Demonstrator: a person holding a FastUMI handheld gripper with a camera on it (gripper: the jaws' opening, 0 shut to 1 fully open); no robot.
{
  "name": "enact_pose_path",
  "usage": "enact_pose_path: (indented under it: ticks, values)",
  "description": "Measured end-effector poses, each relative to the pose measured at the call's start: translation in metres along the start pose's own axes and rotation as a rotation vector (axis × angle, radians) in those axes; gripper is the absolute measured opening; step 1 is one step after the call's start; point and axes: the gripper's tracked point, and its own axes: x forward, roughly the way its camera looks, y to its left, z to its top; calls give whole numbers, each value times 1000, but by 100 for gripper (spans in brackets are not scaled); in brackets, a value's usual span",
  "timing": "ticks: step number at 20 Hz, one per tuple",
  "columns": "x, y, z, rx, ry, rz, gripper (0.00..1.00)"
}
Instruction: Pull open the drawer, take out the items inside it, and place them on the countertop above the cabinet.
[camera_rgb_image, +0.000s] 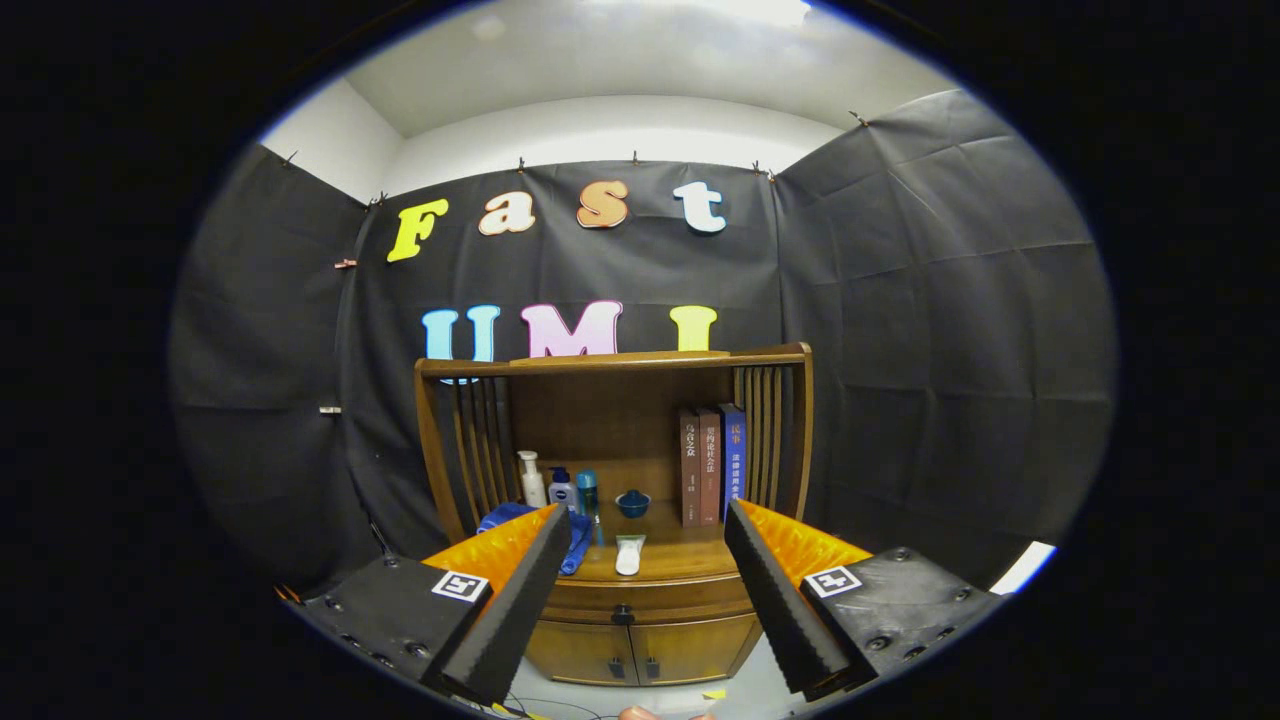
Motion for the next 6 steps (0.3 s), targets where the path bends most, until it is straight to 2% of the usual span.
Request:
enact_pose_path:
  ticks: [3, 6]
  values:
    - [0, -11, 4, -8, -12, -30, 99]
    - [0, -4, 3, 1, -9, -3, 99]
